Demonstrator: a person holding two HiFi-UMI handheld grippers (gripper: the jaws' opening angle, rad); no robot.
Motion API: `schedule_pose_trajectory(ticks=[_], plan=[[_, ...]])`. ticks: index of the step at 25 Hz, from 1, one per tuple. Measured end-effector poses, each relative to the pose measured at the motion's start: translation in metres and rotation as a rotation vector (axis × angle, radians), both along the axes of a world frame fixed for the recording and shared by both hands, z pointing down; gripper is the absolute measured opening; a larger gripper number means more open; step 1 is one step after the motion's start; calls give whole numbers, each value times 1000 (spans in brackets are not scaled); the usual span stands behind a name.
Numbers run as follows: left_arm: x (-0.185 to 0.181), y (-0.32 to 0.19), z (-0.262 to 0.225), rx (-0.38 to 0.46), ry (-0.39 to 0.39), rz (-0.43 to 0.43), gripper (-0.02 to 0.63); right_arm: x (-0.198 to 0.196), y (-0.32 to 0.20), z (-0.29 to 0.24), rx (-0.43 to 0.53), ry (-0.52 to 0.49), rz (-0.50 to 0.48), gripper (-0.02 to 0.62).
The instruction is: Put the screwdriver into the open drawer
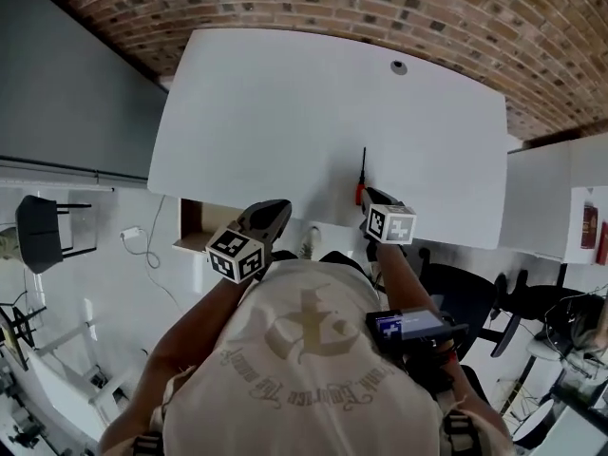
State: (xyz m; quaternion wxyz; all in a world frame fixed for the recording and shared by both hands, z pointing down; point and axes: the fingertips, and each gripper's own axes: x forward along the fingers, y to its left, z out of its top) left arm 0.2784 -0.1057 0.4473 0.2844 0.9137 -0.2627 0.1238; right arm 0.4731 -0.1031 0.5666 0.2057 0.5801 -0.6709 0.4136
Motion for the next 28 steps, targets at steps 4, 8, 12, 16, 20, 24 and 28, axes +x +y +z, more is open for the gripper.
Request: schedule_pose_trajectory(ticks=[4,8,12,16,20,24,28], plan=[[-1,-13,3,3,2,-47,18,4,-18,6,-18,7,-25,53],[-3,-24,2,9,5,-85,18,6,-33,14,-57,22,-56,114],[-8,-34,2,16,5,-123,18,7,-43,26,-106,29,-84,122],[-10,-39,0,22,3,-135,18,10,-49,38,-166,30,-84,124],[-15,-44,-3,26,3,-153,18,9,-48,49,-217,10,-68,127],[-23,-52,-6,37,7,-168,18,1,-52,53,-230,33,-91,127],[-26,-52,-4,46,-1,-172,18,0,-52,56,-242,99,-121,121]])
